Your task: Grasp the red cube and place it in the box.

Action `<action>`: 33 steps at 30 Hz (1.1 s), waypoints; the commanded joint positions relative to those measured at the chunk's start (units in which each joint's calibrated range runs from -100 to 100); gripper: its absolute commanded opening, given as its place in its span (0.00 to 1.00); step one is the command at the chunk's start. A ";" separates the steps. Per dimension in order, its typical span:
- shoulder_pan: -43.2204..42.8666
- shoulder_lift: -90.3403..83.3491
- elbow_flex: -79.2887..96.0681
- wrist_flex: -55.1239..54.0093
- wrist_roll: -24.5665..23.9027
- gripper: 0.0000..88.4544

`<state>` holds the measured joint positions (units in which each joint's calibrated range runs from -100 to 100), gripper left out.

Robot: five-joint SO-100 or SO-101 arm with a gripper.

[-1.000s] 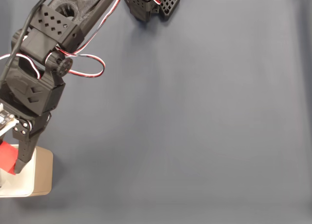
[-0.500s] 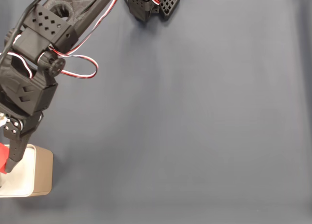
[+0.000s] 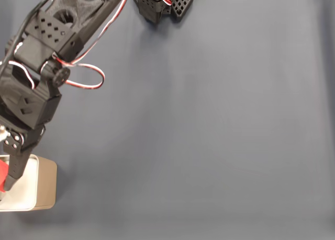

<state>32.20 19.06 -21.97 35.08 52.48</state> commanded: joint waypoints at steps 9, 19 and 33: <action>0.26 -0.34 -3.49 -1.56 -0.05 0.02; 0.19 0.09 -3.85 -1.56 -0.10 0.02; 0.97 -0.60 -4.40 3.11 -1.47 0.55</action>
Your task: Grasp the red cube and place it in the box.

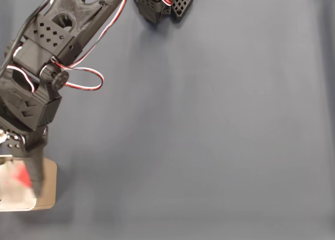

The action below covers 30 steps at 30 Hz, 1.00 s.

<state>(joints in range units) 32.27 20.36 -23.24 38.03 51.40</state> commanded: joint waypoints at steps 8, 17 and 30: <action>1.11 -2.51 -2.58 0.09 -0.63 0.61; 1.25 -2.69 -2.40 -0.73 -0.88 0.61; 1.39 -2.77 -2.04 -1.72 -1.03 0.61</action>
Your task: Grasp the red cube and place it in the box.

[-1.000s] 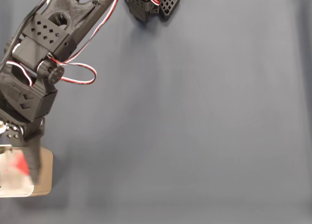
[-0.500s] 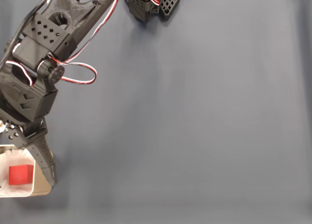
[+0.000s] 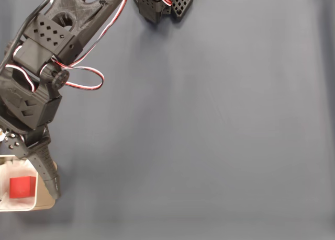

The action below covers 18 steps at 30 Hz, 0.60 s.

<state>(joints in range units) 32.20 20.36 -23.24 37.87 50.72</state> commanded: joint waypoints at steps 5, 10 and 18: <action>1.26 -2.77 -1.95 -1.80 -0.34 0.52; -2.58 -7.28 1.52 -4.34 -0.59 0.10; -16.36 -21.58 15.03 -5.98 -1.90 0.00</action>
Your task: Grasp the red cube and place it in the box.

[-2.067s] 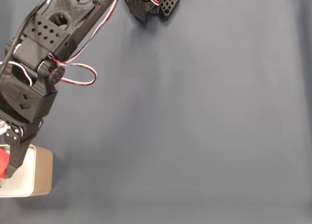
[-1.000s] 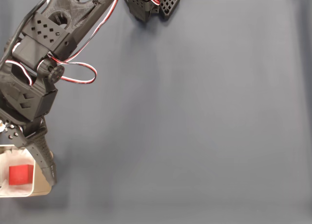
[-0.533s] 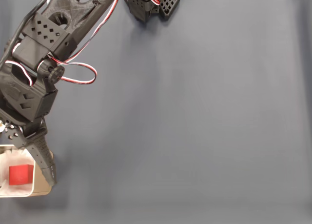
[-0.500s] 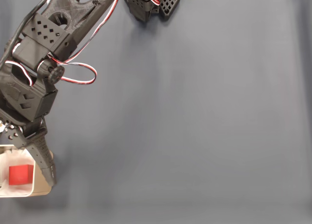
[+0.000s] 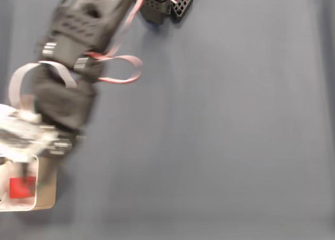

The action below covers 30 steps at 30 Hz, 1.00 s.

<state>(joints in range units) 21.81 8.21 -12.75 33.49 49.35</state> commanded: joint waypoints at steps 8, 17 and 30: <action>-19.04 -30.22 35.65 -6.44 -1.22 0.00; -25.08 -58.12 75.61 -8.41 -1.12 0.00; -24.22 -93.56 110.74 9.21 -2.25 0.00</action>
<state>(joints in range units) -2.60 -77.33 95.66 34.69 48.18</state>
